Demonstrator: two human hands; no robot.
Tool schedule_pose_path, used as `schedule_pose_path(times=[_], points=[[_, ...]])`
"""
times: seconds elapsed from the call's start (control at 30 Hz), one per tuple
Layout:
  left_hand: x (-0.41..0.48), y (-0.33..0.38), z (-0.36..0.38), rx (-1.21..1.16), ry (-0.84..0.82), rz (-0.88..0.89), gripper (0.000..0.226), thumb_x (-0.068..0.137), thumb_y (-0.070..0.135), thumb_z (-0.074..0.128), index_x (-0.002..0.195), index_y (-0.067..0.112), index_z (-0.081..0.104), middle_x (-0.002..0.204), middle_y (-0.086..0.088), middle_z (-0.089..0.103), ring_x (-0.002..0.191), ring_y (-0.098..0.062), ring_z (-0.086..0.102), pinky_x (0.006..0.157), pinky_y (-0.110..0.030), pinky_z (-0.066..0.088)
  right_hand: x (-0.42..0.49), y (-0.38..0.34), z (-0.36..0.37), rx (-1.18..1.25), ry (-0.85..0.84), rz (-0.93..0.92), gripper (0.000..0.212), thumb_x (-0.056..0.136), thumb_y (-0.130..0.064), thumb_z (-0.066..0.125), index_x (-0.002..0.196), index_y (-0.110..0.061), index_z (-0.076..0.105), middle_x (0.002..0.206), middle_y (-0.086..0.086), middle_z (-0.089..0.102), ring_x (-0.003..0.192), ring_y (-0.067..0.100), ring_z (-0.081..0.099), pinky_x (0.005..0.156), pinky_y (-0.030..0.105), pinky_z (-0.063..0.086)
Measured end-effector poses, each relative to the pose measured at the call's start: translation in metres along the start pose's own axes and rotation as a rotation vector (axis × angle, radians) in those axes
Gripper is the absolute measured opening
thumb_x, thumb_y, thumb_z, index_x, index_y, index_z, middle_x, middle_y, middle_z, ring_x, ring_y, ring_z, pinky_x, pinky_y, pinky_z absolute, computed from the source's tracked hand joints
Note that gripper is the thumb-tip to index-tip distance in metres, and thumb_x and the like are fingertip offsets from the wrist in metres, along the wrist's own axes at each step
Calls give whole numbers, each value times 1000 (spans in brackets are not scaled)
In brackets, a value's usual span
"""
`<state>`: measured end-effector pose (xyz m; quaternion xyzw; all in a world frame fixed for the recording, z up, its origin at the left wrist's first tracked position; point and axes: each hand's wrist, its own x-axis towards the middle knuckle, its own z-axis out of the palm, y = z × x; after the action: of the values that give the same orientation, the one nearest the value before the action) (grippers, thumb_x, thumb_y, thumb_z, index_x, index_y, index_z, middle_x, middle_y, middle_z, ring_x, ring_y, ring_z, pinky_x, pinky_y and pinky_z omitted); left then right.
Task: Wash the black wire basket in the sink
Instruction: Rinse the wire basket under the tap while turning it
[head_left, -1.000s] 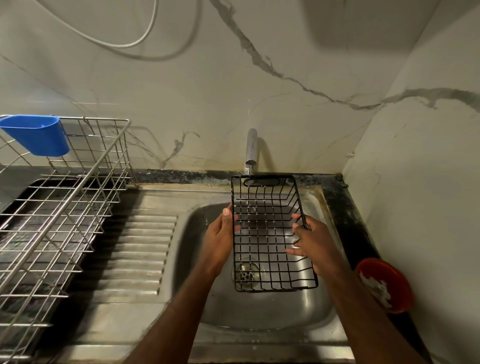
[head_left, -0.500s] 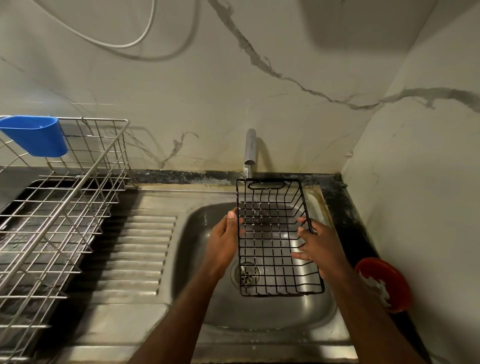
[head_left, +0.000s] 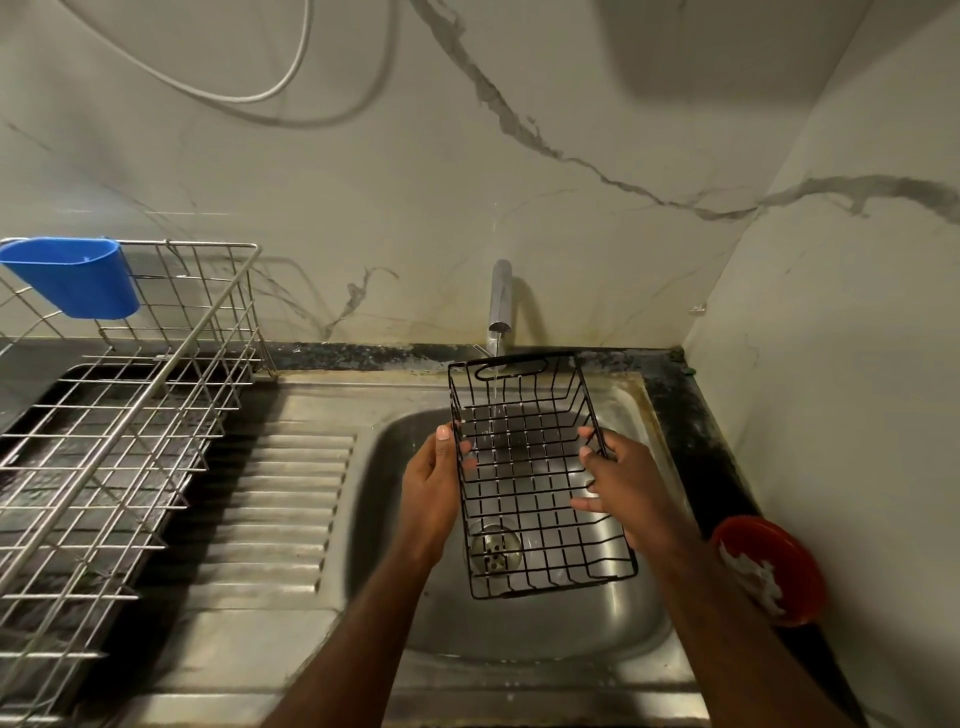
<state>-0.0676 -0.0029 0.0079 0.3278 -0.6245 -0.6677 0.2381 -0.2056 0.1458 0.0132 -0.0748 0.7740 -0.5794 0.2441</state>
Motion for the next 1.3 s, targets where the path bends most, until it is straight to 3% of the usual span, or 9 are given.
schedule_pose_path(times=[0.2, 0.37, 0.53, 0.63, 0.77, 0.93, 1.2, 1.3], points=[[0, -3, -3, -15, 50, 31, 29, 103, 44, 35, 106, 38, 63, 106, 6, 72, 102, -11, 69, 79, -21, 47, -1, -3, 5, -26, -21, -11, 35, 99, -13, 53, 133, -21, 56, 137, 9, 50, 109, 25, 58, 66, 39, 62], [3, -7, -6, -47, 84, 50, 43, 92, 56, 39, 112, 30, 67, 108, 2, 74, 101, -15, 71, 94, -38, 55, -2, -6, 8, -34, -27, -26, 35, 99, -13, 53, 132, -22, 57, 136, 12, 51, 101, 21, 60, 65, 38, 62], [4, -7, -8, -39, 102, 53, 45, 93, 57, 38, 112, 30, 68, 106, 0, 75, 99, -17, 72, 94, -45, 56, -2, -6, 10, -46, -32, -33, 35, 99, -12, 53, 132, -21, 57, 126, 9, 54, 91, 15, 56, 63, 36, 62], [3, -8, -10, -34, 125, 54, 42, 94, 55, 38, 109, 30, 68, 104, 0, 76, 96, -17, 73, 93, -44, 56, -2, -7, 11, -52, -38, -36, 35, 99, -12, 53, 132, -22, 57, 117, 6, 51, 91, 15, 57, 61, 33, 60], [2, -9, -11, -26, 156, 55, 36, 103, 45, 36, 107, 28, 68, 101, -2, 75, 92, -18, 73, 87, -38, 57, -4, -6, 13, -53, -47, -35, 35, 99, -12, 53, 132, -22, 58, 117, 5, 51, 91, 15, 56, 61, 33, 61], [0, -11, -13, -49, 189, 64, 39, 101, 48, 37, 103, 26, 68, 97, -4, 76, 89, -22, 73, 79, -30, 54, -9, -5, 15, -76, -55, -47, 36, 99, -11, 52, 133, -23, 57, 121, 7, 52, 89, 12, 56, 62, 33, 61], [-1, -12, -12, -71, 204, 72, 45, 95, 54, 38, 102, 22, 69, 95, -5, 76, 87, -23, 74, 82, -36, 55, -9, -7, 16, -77, -66, -46, 37, 99, -10, 52, 133, -22, 57, 116, 7, 52, 85, 10, 56, 62, 33, 61], [0, -10, -13, -78, 207, 77, 45, 92, 57, 39, 101, 25, 69, 95, -5, 76, 88, -24, 73, 85, -40, 56, -8, -9, 17, -81, -65, -43, 37, 99, -11, 52, 133, -23, 57, 129, 13, 53, 88, 13, 58, 61, 32, 61]])
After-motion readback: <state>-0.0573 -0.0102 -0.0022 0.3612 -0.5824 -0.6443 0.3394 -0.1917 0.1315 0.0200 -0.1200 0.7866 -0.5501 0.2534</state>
